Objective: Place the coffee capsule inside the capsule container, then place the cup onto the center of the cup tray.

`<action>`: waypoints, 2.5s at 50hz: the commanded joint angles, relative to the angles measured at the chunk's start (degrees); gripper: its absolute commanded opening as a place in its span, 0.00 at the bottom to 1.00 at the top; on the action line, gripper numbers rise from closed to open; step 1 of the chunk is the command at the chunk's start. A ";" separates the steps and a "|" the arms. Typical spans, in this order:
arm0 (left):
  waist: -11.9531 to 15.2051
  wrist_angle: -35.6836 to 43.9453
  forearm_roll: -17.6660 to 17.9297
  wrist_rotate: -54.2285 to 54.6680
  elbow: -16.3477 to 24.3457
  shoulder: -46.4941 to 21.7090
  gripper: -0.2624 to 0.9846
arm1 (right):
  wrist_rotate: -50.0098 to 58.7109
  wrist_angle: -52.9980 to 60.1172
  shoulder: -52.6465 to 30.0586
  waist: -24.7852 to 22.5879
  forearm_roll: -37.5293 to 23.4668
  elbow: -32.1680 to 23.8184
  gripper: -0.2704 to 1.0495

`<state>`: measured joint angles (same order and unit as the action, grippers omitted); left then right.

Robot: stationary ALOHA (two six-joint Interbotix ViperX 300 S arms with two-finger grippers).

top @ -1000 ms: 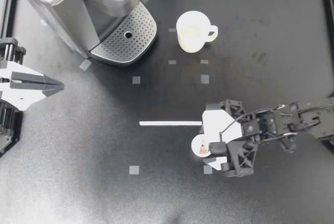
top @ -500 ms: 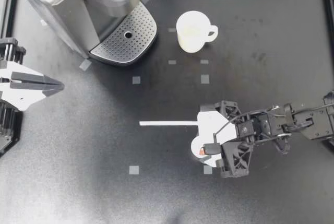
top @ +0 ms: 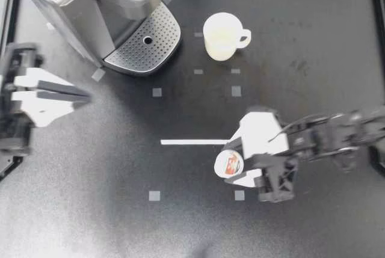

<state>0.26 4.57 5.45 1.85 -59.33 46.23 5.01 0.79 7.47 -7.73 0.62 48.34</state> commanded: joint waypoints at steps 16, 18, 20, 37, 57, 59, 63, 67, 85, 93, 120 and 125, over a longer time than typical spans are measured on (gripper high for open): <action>2.72 -50.89 -4.92 0.88 33.49 -21.09 0.27 | 5.27 16.35 7.38 1.93 1.76 6.94 0.65; 2.72 -57.74 -7.82 1.93 37.44 -24.43 0.27 | 5.27 16.70 7.29 1.93 1.67 7.03 0.65; 2.64 -62.84 -10.63 3.25 40.52 -27.16 0.27 | 5.27 16.70 7.03 1.93 1.67 6.94 0.65; -7.73 -91.05 -47.99 12.92 54.49 -44.65 0.27 | 4.66 16.70 5.10 1.93 1.32 6.94 0.65; -15.91 -98.26 -79.80 25.49 46.93 -53.09 0.27 | 3.08 16.79 5.19 2.20 0.88 7.21 0.65; -16.08 -98.61 -82.27 27.07 45.53 -53.09 0.27 | 2.90 16.70 5.10 2.29 0.88 7.21 0.65; -16.08 -100.02 -87.19 29.79 42.28 -53.44 0.27 | 2.64 16.96 4.83 2.29 0.88 7.21 0.65; -16.08 -101.07 -92.37 30.76 39.38 -54.32 0.27 | 2.64 17.05 4.75 2.46 0.88 7.12 0.65; -15.29 -97.91 -97.38 32.70 36.74 -54.49 0.27 | 2.64 17.05 4.66 2.64 0.79 7.03 0.65; -12.83 -97.56 -98.44 33.13 35.77 -53.79 0.27 | 2.72 17.05 4.66 2.55 0.88 7.03 0.65; -8.53 -95.98 -101.16 33.05 32.43 -49.48 0.27 | 2.72 17.05 4.66 2.55 0.88 7.03 0.65; -8.53 -95.89 -102.22 32.87 32.26 -48.52 0.27 | 2.72 17.05 4.66 2.55 0.88 6.94 0.65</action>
<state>-9.67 -90.88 -95.54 34.72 -27.69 -5.10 7.73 17.23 11.60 -5.54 1.49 55.99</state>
